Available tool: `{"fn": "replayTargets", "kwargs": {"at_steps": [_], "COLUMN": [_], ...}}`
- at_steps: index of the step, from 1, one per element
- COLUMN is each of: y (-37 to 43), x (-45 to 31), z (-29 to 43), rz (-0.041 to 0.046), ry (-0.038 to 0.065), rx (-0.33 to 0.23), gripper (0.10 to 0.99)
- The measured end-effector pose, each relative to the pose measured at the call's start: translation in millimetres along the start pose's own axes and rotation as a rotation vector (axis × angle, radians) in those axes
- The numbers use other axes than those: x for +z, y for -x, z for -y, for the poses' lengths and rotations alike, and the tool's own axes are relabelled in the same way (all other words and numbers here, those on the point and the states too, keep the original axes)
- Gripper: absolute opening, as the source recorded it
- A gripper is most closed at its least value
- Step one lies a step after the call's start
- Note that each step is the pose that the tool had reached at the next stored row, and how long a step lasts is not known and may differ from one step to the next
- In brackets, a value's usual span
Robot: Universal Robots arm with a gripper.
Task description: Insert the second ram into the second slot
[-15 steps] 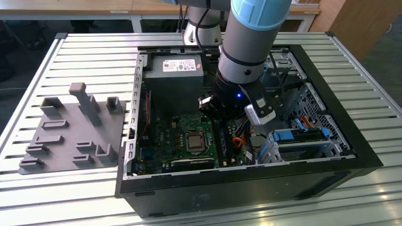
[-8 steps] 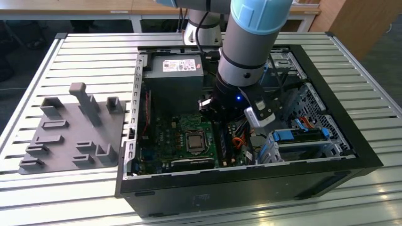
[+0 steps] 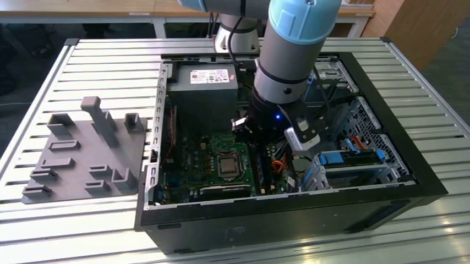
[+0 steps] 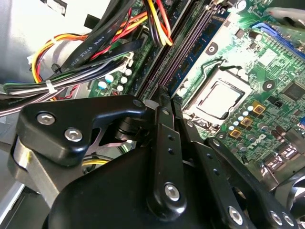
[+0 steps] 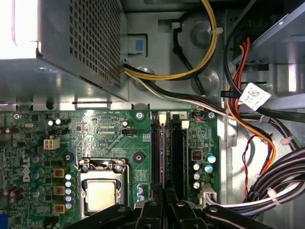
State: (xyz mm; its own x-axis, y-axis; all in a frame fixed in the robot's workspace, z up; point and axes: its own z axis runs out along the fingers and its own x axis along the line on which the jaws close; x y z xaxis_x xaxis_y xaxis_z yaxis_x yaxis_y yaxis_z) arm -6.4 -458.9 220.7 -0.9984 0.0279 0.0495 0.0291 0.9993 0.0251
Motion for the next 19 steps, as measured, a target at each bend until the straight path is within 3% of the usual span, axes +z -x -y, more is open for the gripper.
{"fn": "replayTargets", "kwargs": {"at_steps": [19], "y": [-0.8], "x": [3.7], "z": [0.3], "rz": [-0.0028], "ry": [0.0], "rx": [0.0], "gripper": [0.137]}}
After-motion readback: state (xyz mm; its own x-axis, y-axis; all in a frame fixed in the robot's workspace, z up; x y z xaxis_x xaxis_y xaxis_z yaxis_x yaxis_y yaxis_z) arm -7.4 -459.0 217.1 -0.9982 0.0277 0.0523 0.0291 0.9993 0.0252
